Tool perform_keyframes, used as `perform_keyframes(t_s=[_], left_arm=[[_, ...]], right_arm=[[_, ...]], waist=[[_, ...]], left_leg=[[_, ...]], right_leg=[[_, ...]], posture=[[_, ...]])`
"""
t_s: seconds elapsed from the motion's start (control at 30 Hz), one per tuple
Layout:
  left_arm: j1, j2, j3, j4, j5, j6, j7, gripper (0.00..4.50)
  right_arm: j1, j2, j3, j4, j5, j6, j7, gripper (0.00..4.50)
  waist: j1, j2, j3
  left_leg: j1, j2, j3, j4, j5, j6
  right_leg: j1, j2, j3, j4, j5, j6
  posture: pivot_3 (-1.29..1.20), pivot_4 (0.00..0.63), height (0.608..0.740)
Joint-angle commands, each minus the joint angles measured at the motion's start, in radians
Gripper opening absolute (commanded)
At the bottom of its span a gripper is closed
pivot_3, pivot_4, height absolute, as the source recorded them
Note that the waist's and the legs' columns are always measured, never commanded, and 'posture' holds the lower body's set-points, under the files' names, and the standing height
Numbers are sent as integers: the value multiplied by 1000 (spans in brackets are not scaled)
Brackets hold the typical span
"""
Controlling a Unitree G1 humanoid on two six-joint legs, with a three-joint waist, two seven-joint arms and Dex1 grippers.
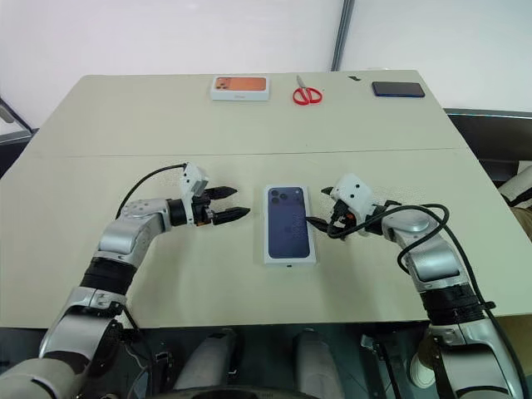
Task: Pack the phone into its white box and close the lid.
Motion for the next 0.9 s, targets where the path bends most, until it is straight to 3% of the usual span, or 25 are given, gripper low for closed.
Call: perform_keyframes(t_s=[0.03, 0.1, 0.2, 0.3, 0.47, 0.67, 0.9], left_arm=[[-2, -7, -19, -43, -6, 3, -26, 3581], [-7, -13, -27, -29, 10, -16, -18, 3078], [-6, -13, -36, -14, 25, -32, -16, 1501], [0, -12, -75, -6, 43, -9, -37, 29], [-42, -12, -149, 21, 66, 57, -106, 29], [-135, -96, -147, 47, 31, 136, -127, 29], [-136, -120, -145, 61, 51, 114, -129, 29]], right_arm=[[-12, -14, -12, 33, -28, -34, -19, 2812], [-16, -12, -30, 39, -15, -30, -22, 1854], [-14, -14, -42, 33, 3, -12, -18, 157], [27, -46, 7, 8, -27, -46, 30, 0], [64, -43, 37, -73, 40, 37, 111, 0], [20, -39, 30, -57, 30, 35, 106, 0], [29, -54, 14, -49, 23, 29, 106, 0]], waist=[[1, 0, 0], [1, 0, 0], [-1, 0, 0], [-1, 0, 0], [0, 0, 0], [1, 0, 0], [0, 0, 0]], left_leg=[[0, 0, 0, 0, 0, 0], [0, 0, 0, 1, 0, 0], [-2, 0, 0, 0, 0, 0], [-2, 0, 0, 0, 0, 0], [-2, 0, 0, 1, 0, 0], [-3, 0, -1, 2, 0, 0], [-4, 0, -1, 2, 0, 0]], right_leg=[[0, 0, 0, 0, 0, 0], [0, 0, 0, 0, 0, 0], [-2, 0, 0, 0, 0, 0], [-2, 0, 0, 1, 0, 0], [-1, 0, 0, 1, 0, 0], [-2, 0, -1, 1, 0, 0], [-3, 0, -1, 1, 0, 0]], posture=[[0, 150, 740], [0, 150, 740], [0, 150, 740], [0, 150, 740], [0, 150, 740], [0, 150, 740], [0, 150, 740]])
